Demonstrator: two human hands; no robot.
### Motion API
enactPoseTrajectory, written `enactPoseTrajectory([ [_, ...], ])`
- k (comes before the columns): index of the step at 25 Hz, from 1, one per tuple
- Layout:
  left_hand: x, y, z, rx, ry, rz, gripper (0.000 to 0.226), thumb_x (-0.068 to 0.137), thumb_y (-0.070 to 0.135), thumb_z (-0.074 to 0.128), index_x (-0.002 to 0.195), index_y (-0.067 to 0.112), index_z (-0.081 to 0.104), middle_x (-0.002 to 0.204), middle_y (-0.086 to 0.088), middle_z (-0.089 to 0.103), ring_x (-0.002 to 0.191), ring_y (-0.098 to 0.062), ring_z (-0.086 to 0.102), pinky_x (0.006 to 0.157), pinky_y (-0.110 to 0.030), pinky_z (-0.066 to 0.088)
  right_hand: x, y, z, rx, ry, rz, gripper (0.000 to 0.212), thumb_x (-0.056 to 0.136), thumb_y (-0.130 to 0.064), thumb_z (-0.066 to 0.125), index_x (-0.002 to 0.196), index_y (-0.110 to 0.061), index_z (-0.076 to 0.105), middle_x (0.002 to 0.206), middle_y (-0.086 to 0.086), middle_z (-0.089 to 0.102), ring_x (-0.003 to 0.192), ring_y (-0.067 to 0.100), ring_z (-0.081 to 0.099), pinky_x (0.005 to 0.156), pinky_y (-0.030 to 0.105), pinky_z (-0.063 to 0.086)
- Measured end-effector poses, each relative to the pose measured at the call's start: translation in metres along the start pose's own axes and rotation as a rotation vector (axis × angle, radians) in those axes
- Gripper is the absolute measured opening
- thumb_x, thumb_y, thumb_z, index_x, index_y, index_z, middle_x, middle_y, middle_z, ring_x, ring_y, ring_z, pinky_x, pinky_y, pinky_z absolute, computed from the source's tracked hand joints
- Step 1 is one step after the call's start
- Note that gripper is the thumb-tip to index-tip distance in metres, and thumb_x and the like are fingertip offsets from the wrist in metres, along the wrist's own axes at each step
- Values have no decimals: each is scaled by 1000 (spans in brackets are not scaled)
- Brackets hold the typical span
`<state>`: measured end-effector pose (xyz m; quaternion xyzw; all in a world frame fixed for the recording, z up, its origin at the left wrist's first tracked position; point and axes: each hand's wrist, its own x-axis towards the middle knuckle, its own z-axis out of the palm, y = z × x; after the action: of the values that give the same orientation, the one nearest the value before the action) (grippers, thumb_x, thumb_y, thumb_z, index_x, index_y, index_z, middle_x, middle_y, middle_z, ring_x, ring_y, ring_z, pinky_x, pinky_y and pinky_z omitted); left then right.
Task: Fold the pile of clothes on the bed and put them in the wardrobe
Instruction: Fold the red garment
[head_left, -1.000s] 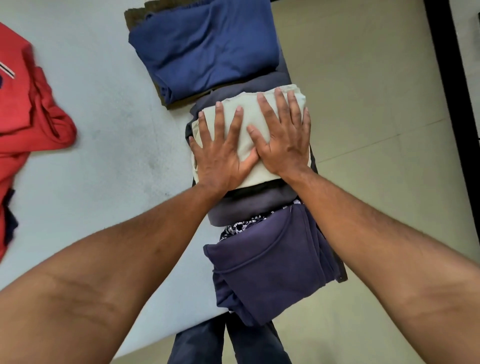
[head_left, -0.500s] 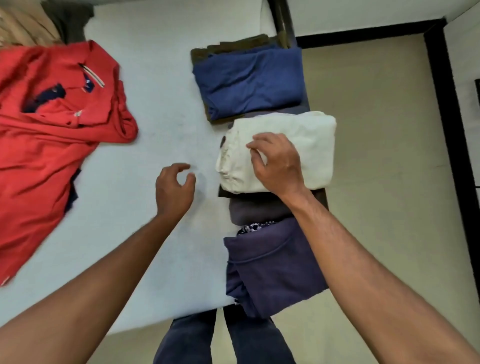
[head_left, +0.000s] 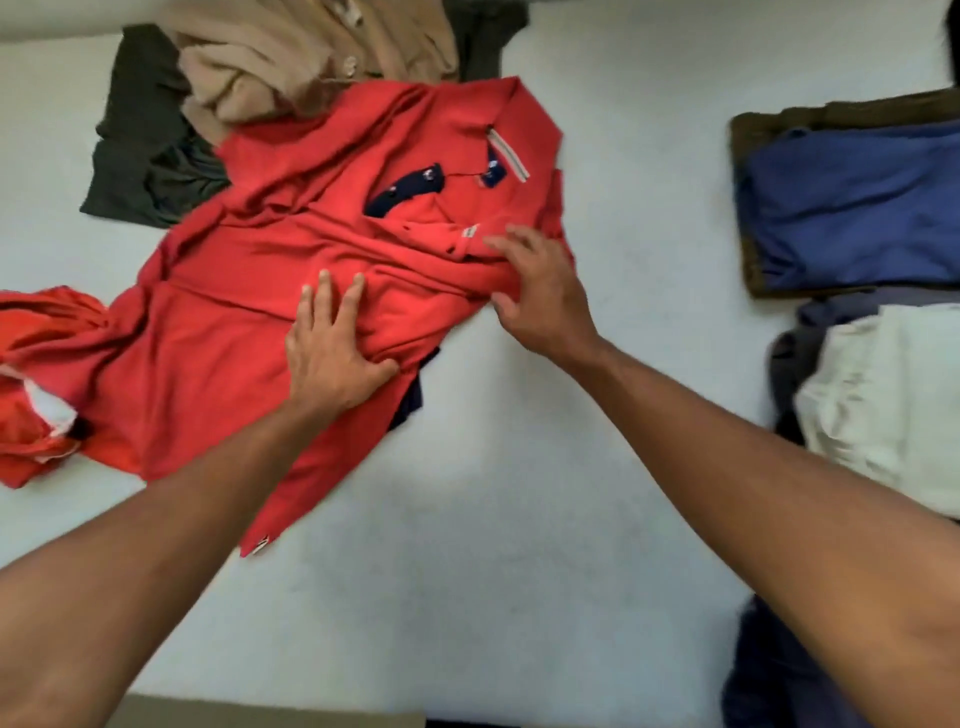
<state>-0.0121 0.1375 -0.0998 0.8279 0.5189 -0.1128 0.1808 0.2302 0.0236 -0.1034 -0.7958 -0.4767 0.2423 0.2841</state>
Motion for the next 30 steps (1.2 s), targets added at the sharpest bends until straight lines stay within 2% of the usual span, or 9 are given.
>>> enactPoseTrajectory([
  [3,39,-30,-2,111,-137,117,126,58,64,83,158,43,10,168,-4,3,152,-31,11,111,-61,27,56,-43,39,-227,-155,31,82,68,-22,67,148,-31,49,158,2,41,142,27,38,108,46,35],
  [6,54,-45,-10,161,-33,268,93,67,76,70,145,37,39,148,-6,37,130,-35,38,95,-57,42,68,-55,55,-454,-100,57,55,74,-22,57,128,-30,61,130,-2,59,120,29,52,91,45,36],
  [8,55,-48,-9,107,70,388,64,79,71,56,122,23,55,117,-9,53,104,-36,51,82,-50,48,62,-51,52,-470,-44,21,38,73,-15,54,108,-24,66,107,1,64,104,34,56,82,42,34],
  [11,41,-38,-6,-37,41,437,37,85,50,51,98,15,52,95,-11,59,88,-37,55,74,-46,45,46,-50,39,-427,-51,-40,18,63,-11,48,78,-19,54,84,1,61,89,33,54,75,39,25],
  [16,-24,-4,-1,-176,-240,669,18,80,31,51,84,23,36,78,-12,60,78,-39,58,65,-42,39,-16,-41,12,-430,-66,-37,29,55,-15,44,73,-15,67,75,-2,68,84,29,53,76,37,19],
  [21,-121,39,33,-549,-403,225,21,71,32,54,69,20,37,59,0,47,68,-36,54,61,-43,40,-83,-34,-7,-496,-117,-15,25,53,-14,46,68,-15,66,71,-4,65,82,28,54,75,34,14],
  [25,-171,84,53,-1007,-563,-218,26,75,19,68,67,23,44,47,6,49,45,-22,57,50,-33,42,-125,-18,-18,-331,154,-3,37,55,-6,49,79,-20,74,91,-3,71,91,33,60,83,45,39],
  [27,-172,87,53,-1120,-429,-179,17,75,20,67,73,25,51,57,10,53,51,-8,52,55,-27,42,-141,-11,-7,-173,367,205,58,64,-2,50,113,-21,74,125,5,63,113,29,57,97,40,45],
  [30,-157,34,55,-945,-20,-83,12,76,23,62,87,22,62,79,4,60,71,-8,57,72,-30,49,-167,-13,32,398,639,744,47,78,-10,67,124,-16,61,121,7,55,115,27,58,101,33,47],
])
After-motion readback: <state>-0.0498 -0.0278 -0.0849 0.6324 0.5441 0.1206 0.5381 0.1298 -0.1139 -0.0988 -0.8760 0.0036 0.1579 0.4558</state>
